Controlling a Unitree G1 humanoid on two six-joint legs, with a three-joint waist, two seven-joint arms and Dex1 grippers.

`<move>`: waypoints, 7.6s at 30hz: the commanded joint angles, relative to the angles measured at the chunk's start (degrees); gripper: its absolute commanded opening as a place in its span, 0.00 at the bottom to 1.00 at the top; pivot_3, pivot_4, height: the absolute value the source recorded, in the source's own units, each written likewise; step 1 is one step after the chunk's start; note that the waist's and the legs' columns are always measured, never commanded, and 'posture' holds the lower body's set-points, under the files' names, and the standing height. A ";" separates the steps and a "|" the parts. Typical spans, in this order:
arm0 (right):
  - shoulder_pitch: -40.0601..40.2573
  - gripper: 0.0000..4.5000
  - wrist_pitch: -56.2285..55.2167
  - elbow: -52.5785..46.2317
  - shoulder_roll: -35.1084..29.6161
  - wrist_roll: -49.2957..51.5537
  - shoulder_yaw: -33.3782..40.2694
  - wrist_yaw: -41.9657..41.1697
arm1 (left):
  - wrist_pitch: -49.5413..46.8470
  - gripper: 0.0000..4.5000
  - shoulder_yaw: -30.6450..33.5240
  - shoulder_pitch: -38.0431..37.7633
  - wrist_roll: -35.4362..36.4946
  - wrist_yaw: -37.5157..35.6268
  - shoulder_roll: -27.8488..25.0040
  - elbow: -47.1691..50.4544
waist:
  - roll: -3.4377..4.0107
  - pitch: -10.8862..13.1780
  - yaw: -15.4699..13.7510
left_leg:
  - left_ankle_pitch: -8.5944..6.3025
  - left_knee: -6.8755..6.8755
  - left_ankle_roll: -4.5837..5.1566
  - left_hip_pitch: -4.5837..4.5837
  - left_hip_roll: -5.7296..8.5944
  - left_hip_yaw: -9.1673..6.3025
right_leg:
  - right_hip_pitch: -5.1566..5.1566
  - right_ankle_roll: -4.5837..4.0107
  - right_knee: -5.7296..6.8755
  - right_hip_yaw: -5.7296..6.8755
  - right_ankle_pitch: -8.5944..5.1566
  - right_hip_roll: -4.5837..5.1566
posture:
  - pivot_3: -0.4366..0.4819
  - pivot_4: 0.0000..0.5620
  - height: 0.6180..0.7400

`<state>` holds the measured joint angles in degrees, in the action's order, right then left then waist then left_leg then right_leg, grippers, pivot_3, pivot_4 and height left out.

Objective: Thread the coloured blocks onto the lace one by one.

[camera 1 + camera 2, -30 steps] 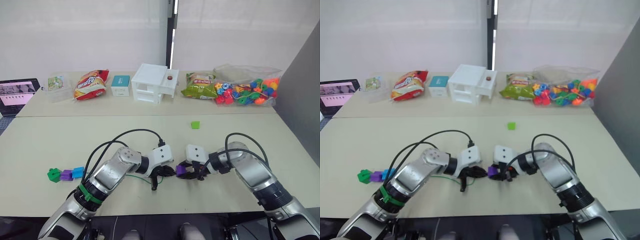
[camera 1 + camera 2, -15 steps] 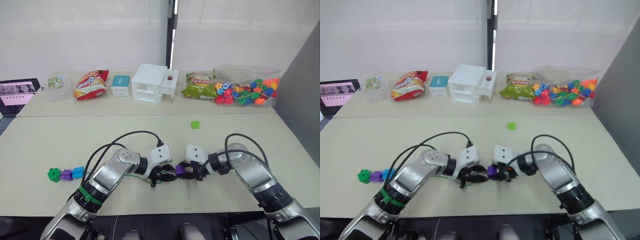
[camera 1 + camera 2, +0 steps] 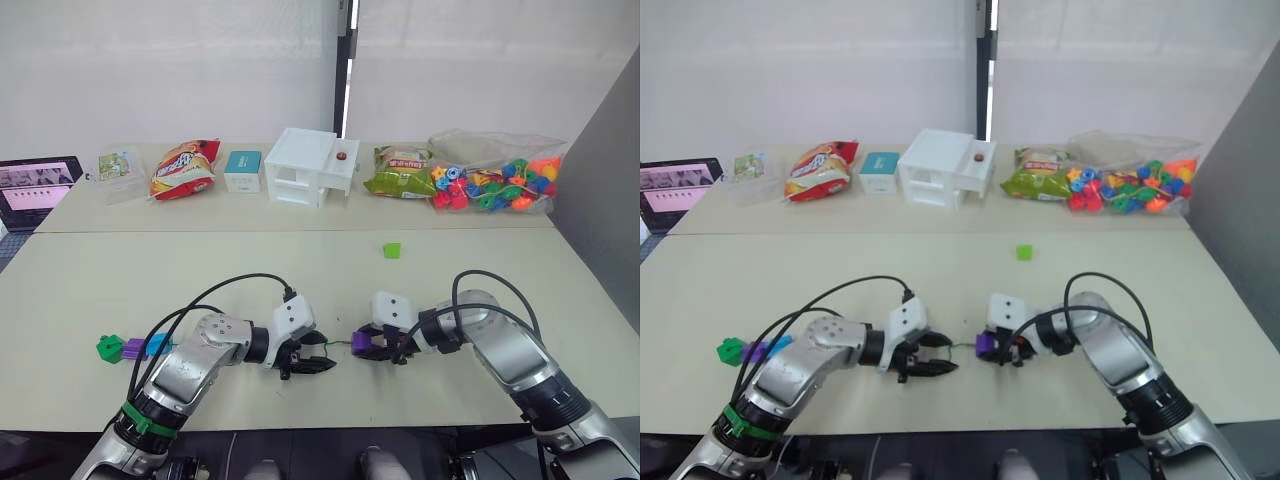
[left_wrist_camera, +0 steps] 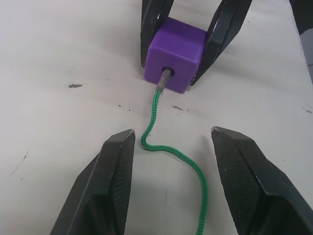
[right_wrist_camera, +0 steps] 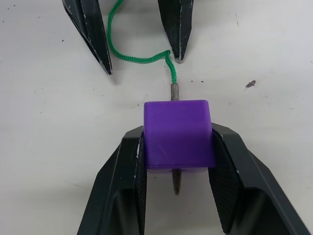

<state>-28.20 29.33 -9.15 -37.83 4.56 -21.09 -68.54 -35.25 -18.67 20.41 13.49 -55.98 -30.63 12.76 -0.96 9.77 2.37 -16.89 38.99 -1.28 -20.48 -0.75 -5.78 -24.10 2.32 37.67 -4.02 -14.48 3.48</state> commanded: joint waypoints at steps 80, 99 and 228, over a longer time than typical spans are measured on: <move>5.90 0.99 5.22 -6.94 -9.25 4.89 7.04 2.91 | 6.94 1.00 -7.47 12.48 -7.42 0.04 9.71 -10.85 | -0.04 -0.04 -1.66 | 0.00 0.02 0.00 -0.01 0.03 0.00 | 0.12 0.01 -0.14 0.02 0.00 0.01 | 0.48 0.27 1.00; 8.22 1.00 1.93 -5.36 -8.97 3.80 7.12 5.64 | 10.38 0.36 -9.39 12.97 -8.53 -2.02 13.21 -16.77 | -0.04 -0.04 -1.33 | 0.00 -0.01 0.00 0.05 0.02 0.04 | 0.13 0.01 -0.14 -0.01 0.00 -0.01 | 0.48 0.27 1.00; 7.56 0.99 0.53 3.16 34.46 -4.57 23.54 66.03 | 3.57 0.00 3.32 3.31 3.03 -6.23 -5.05 1.22 | 0.01 0.04 0.32 | 0.02 -0.16 -0.04 0.05 -0.04 0.06 | -0.17 -0.12 0.21 -0.04 -0.07 -0.03 | 0.48 0.27 1.00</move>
<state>-19.87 33.21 -6.85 -3.48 0.61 1.26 -3.92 -31.56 -16.51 23.91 15.85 -62.43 -35.16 11.88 -0.95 9.81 2.69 -16.87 38.81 -1.32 -20.43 -0.79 -5.71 -24.28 2.21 37.89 -4.06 -14.55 3.45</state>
